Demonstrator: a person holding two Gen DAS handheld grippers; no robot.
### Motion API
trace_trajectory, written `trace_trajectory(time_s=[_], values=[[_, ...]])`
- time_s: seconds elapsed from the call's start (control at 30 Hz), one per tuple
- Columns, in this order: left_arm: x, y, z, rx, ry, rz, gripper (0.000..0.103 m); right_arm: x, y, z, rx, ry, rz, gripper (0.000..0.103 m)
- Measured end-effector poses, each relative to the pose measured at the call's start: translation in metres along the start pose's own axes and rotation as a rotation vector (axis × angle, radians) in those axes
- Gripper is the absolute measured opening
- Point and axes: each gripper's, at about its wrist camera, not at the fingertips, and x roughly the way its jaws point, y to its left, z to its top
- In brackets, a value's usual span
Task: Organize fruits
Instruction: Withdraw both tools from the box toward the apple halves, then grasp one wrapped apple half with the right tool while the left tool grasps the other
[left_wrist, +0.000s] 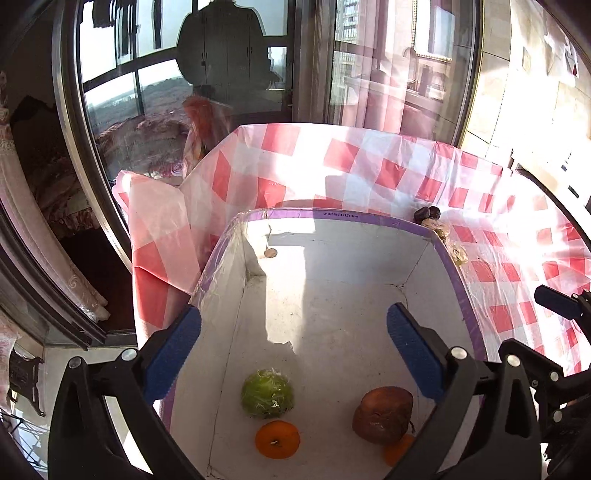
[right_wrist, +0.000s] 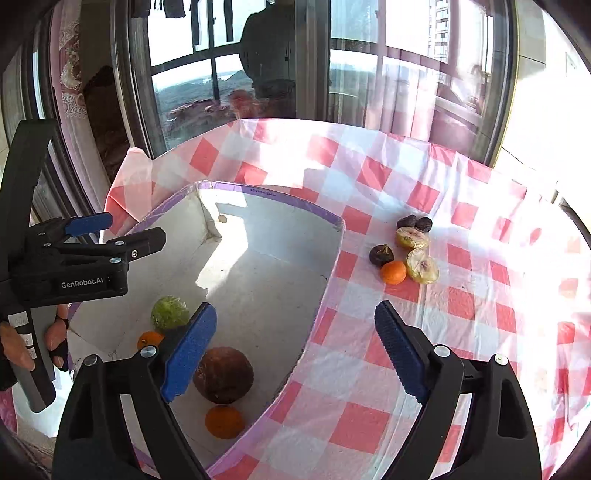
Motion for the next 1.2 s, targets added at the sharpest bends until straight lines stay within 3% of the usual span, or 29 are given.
trace_trajectory(time_s=[0.13, 0.27, 0.47, 0.63, 0.8, 0.93, 1.2], values=[[-0.012, -0.051, 0.027, 0.041, -0.084, -0.019, 0.101, 0.004, -0.072, -0.015, 0.137, 0.038, -0.099, 0.086], [-0.019, -0.124, 0.041, 0.111, -0.121, -0.129, 0.101, 0.020, -0.149, -0.045, 0.241, 0.115, -0.176, 0.086], [0.004, -0.241, 0.013, 0.241, 0.012, -0.286, 0.101, 0.054, -0.232, -0.088, 0.313, 0.211, -0.207, 0.086], [0.035, -0.301, -0.030, 0.319, 0.168, -0.286, 0.101, 0.094, -0.274, -0.095, 0.284, 0.246, -0.147, 0.086], [0.068, -0.314, -0.062, 0.332, 0.278, -0.183, 0.101, 0.139, -0.277, -0.072, 0.154, 0.241, -0.005, 0.086], [0.085, -0.302, -0.081, 0.278, 0.356, -0.112, 0.101, 0.174, -0.250, -0.039, 0.004, 0.218, 0.126, 0.086], [0.117, -0.279, -0.078, 0.248, 0.369, -0.011, 0.101, 0.239, -0.191, 0.010, -0.262, 0.174, 0.240, 0.086]])
